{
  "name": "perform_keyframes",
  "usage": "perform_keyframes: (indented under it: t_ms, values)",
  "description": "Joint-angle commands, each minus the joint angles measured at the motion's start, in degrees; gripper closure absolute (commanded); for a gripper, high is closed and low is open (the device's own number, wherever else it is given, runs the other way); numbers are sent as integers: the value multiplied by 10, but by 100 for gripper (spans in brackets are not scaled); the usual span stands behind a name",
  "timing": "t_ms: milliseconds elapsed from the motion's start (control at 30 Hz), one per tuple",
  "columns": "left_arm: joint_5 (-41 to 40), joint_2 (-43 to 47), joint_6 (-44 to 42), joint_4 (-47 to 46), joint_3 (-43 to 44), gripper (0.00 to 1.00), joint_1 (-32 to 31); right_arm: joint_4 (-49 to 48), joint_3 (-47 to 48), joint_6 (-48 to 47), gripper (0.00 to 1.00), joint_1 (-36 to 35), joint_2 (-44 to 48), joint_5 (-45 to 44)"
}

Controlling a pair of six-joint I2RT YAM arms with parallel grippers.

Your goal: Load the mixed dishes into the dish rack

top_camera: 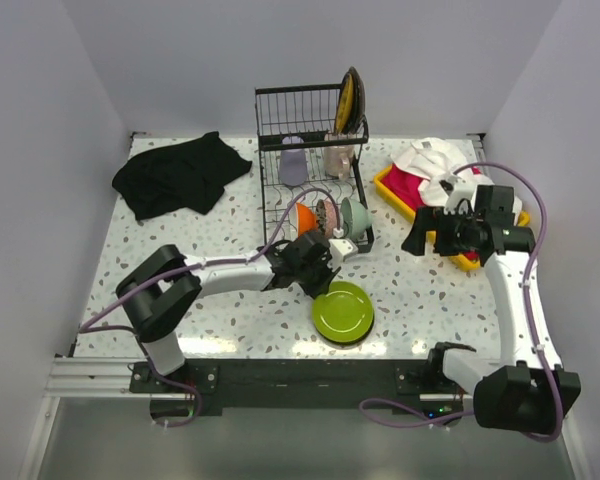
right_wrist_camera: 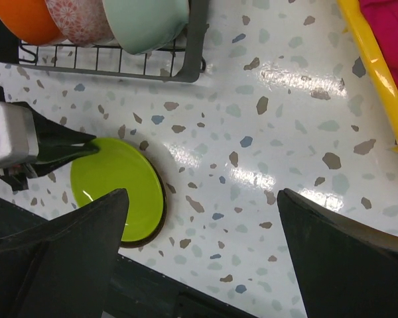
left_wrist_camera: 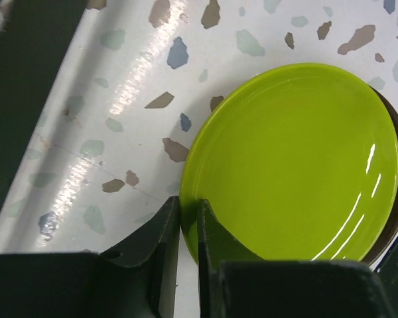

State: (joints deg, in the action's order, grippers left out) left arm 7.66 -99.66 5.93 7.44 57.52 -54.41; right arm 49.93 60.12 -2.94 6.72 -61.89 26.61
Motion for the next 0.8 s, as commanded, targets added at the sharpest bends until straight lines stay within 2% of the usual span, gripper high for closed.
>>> perform_keyframes:
  t_ms: [0,100,200,400,567,767]
  values:
    - [-24,-14,-57,94,50,94,17,-33,-14,-8,1,-41,0,-8]
    - [-12,11,-90,106,53,100,22,-72,-37,-51,1,-82,15,12]
    - [7,36,-107,125,60,100,25,-100,-61,-82,1,-103,4,41]
    - [81,89,-159,146,62,100,30,-164,-112,-117,3,-125,-27,167]
    - [158,153,-209,119,26,100,42,-161,-112,-174,10,-137,-73,222]
    - [205,183,-204,103,35,100,60,-146,-100,-227,13,-166,-111,264]
